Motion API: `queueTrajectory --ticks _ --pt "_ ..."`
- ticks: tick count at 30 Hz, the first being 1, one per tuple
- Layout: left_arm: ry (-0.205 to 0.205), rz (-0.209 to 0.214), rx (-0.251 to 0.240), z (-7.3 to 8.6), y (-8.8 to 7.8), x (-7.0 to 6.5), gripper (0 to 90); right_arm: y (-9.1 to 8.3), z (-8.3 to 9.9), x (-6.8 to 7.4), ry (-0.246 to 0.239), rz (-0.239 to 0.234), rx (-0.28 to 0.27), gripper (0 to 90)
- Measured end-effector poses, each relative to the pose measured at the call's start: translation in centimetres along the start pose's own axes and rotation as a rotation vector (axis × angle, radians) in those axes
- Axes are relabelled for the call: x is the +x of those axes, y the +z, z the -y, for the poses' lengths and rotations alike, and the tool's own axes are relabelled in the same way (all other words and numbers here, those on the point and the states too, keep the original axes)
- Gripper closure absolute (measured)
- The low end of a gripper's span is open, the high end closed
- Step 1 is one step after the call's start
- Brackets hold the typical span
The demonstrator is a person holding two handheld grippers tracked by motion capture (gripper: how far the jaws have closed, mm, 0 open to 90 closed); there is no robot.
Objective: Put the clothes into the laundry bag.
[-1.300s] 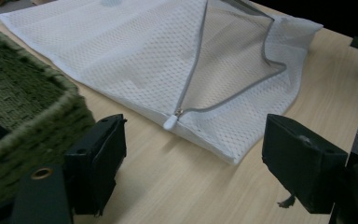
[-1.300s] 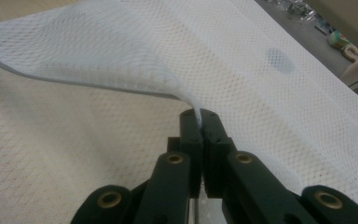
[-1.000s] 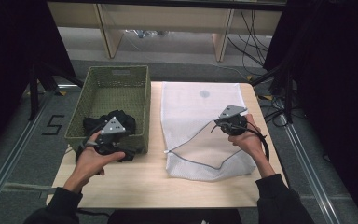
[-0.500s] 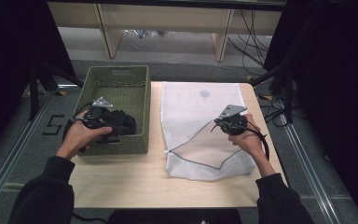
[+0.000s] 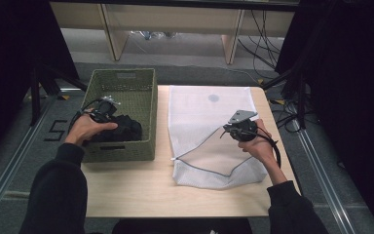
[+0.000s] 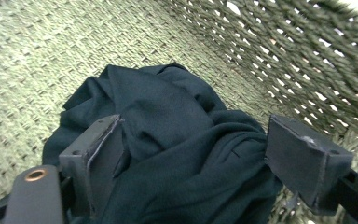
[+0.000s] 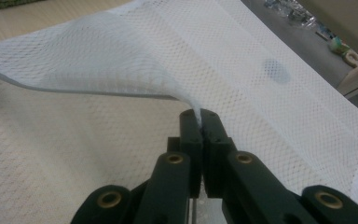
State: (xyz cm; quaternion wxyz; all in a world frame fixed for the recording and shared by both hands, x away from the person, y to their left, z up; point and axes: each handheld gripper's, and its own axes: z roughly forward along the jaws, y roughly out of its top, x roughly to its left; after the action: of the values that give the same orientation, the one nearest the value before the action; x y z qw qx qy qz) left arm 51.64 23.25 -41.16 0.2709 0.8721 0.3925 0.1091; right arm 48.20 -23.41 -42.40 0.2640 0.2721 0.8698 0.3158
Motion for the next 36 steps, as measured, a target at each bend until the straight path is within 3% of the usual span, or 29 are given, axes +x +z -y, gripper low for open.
queueTrajectory --ticks 3,5,13,20,22,25,27,30,32,33,35,36 --pt "0.023 0.005 0.032 -0.1 0.6 0.4 18.4 0.0 0.0 0.1 0.010 0.004 0.003 89.9" --pt "0.002 0.027 0.051 -0.1 0.8 0.6 16.5 0.1 0.0 0.1 0.002 0.001 0.005 89.9" --pt "0.048 0.009 0.089 -0.6 1.7 1.1 15.9 0.1 0.0 0.1 0.005 -0.001 0.006 89.9" --pt "0.050 0.032 0.110 -0.5 2.7 1.3 15.4 0.2 0.0 0.1 0.006 -0.006 0.005 89.9" --pt "0.035 0.032 0.129 -0.4 3.2 1.4 15.1 0.2 0.0 0.0 -0.013 -0.009 0.006 89.9" --pt "0.084 0.041 0.202 -0.4 4.2 1.7 14.8 0.1 0.0 0.1 0.007 -0.006 0.005 89.9" --pt "0.089 0.056 0.219 -0.3 4.9 1.7 14.2 0.1 0.0 0.0 0.002 -0.005 0.003 89.8" --pt "0.078 0.060 0.250 0.2 5.7 1.8 7.4 0.2 0.1 -0.1 -0.008 -0.007 0.002 89.9" --pt "0.091 0.054 0.269 0.4 6.2 1.7 4.2 0.1 0.1 0.0 0.004 -0.011 0.008 89.8" --pt "0.101 0.056 0.283 0.5 6.4 1.6 2.5 0.2 0.1 -0.1 -0.015 -0.012 0.001 89.8" --pt "0.102 0.063 0.298 0.6 6.7 1.6 0.0 0.1 0.1 0.1 0.004 -0.012 0.008 89.8" --pt "0.097 0.062 0.307 0.6 6.9 1.7 0.0 0.2 0.1 -0.1 -0.014 -0.013 0.003 89.8"
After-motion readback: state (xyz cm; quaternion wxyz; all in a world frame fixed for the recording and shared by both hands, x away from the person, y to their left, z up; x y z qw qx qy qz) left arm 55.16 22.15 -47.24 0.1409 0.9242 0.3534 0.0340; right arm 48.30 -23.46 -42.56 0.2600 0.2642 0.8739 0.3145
